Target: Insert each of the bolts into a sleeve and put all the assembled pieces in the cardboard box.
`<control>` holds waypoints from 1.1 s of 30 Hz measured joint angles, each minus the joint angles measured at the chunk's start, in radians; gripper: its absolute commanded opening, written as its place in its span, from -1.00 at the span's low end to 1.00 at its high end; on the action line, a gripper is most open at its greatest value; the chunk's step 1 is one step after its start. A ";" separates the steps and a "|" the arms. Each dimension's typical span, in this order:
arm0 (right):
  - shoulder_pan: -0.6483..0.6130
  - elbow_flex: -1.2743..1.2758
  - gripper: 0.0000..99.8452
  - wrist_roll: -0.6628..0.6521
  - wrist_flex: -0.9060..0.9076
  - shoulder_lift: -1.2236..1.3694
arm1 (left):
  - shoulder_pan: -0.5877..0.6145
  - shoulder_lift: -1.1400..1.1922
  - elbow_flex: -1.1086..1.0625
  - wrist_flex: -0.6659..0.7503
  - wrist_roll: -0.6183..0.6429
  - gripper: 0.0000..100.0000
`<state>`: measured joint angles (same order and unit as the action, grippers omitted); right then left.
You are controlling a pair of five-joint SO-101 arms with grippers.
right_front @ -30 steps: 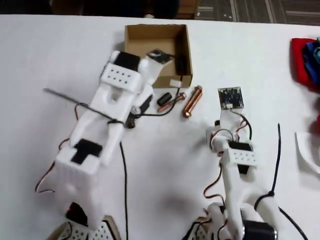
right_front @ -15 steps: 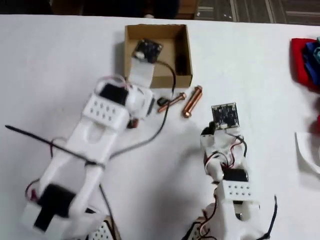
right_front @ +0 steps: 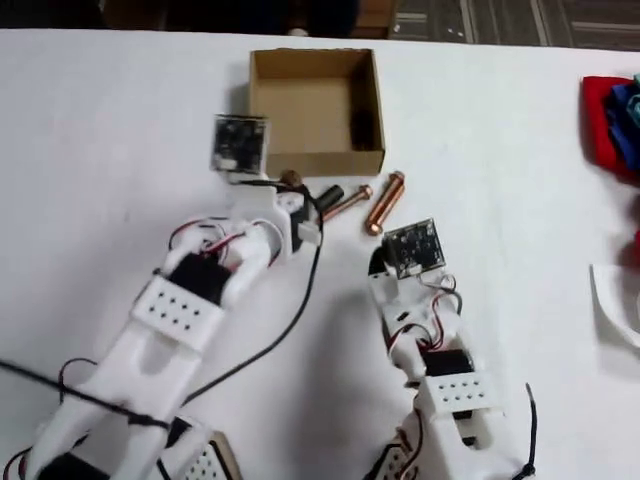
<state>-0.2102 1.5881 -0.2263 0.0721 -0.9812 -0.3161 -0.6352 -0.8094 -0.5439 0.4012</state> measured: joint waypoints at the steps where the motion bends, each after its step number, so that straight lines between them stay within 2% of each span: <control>1: -0.011 0.000 -0.96 0.000 -0.029 0.000 | 0.000 -0.017 0.000 0.005 0.023 -0.95; 7: -0.100 0.000 -0.96 0.017 -0.158 -0.002 | -0.005 -0.080 0.000 0.009 0.069 -0.95; 13: -0.144 0.000 -0.96 0.172 -0.172 -0.002 | -0.009 -0.083 0.069 0.009 0.074 -0.95; 23: -0.201 0.000 -0.96 0.192 -0.172 0.012 | -0.025 -0.081 0.104 0.028 0.074 -0.95; 27: -0.198 -0.044 -0.96 0.195 -0.172 0.127 | -0.095 -0.046 0.104 0.029 0.071 -0.95; 33: -0.167 -0.160 -0.96 0.199 -0.172 0.348 | -0.153 0.034 0.104 0.071 -0.031 -0.95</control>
<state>-0.3775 1.4285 -0.0269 -0.0997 -0.6329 -0.4695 -0.6015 -0.7050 -0.4733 0.3705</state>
